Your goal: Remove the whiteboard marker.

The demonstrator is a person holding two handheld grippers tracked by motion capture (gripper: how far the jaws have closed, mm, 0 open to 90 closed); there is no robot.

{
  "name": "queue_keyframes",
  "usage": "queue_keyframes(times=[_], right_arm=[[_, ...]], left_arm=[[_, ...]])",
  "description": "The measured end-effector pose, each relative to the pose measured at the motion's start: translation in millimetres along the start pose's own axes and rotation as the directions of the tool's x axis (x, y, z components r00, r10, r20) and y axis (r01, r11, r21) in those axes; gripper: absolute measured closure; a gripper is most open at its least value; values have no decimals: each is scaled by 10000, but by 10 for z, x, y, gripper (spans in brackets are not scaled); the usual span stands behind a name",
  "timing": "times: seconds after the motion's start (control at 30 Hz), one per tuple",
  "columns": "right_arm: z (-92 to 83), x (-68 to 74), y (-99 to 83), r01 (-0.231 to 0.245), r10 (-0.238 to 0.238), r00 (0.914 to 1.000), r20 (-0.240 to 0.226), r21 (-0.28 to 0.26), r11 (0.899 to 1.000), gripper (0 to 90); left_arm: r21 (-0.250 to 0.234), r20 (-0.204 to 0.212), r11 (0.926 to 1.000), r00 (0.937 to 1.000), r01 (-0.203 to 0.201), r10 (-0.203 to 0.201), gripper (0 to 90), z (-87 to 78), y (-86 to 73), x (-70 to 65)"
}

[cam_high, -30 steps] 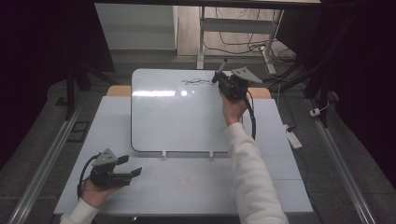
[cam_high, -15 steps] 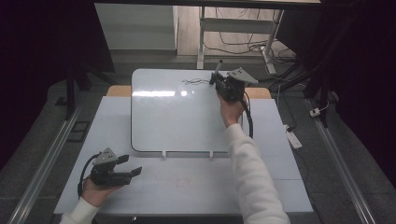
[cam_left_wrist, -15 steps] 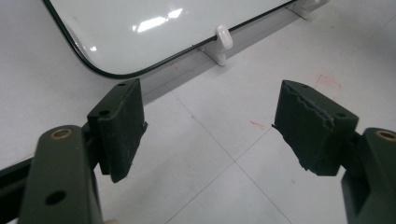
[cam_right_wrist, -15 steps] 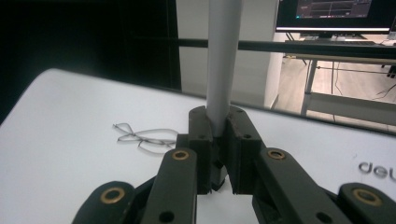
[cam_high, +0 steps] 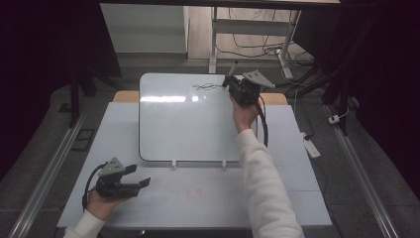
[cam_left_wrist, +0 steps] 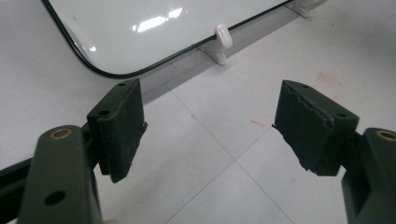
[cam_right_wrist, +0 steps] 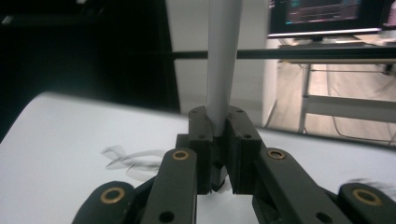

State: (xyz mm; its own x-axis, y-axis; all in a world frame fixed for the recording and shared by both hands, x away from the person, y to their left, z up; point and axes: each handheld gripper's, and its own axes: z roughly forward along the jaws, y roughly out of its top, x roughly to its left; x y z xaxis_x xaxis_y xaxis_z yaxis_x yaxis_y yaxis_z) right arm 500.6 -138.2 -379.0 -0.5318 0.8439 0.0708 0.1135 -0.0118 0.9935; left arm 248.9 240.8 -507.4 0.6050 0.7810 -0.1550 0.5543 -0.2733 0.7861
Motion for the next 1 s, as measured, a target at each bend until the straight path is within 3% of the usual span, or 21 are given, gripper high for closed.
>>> queue_keyframes(times=[0.07,0.17,0.23,0.37,0.43,0.57,0.63,0.67,0.73,0.8,0.93,1.0], right_arm=[[6,7,-10,82,-82,10000,-3,79,9999,814],[19,160,-86,571,-535,9962,-691,508,9971,814],[30,198,-83,844,-802,9940,-740,554,9949,814],[63,40,23,106,-105,9999,-84,75,9999,814],[74,18,30,53,-53,10000,18,36,10000,814],[74,174,-55,403,-373,9971,-661,448,9982,814],[83,211,-49,700,-661,9953,-706,541,9961,814],[81,189,-23,661,-641,9967,-491,402,9970,814],[79,87,40,188,-187,9998,-73,125,9997,814],[88,61,33,-17,18,10000,-59,142,9999,814],[111,272,-78,600,-552,9946,-881,539,9967,815],[122,282,-60,701,-666,9948,-769,443,9966,815]], left_arm=[[-41,-1,10000,10000,69,-69,248,1,-2,11],[-3,1,10000,10000,92,-92,248,14,-2,23],[36,-2,10000,10000,44,-44,247,20,-3,19],[-2,-38,10000,10000,21,-21,246,8,-4,10],[-7,0,10000,10000,57,-57,247,3,-2,20],[19,1,9999,9999,101,-101,246,16,-5,35],[27,15,10000,10000,58,-58,246,20,-4,30],[28,2,10000,10000,59,-60,246,19,-5,23],[-5,-14,10000,10000,60,-60,245,10,-5,19],[-47,-11,10000,10000,56,-56,245,1,-4,29],[-26,-2,9999,9999,125,-125,244,12,-4,49],[8,-2,10000,10000,92,-92,243,14,-6,38]])
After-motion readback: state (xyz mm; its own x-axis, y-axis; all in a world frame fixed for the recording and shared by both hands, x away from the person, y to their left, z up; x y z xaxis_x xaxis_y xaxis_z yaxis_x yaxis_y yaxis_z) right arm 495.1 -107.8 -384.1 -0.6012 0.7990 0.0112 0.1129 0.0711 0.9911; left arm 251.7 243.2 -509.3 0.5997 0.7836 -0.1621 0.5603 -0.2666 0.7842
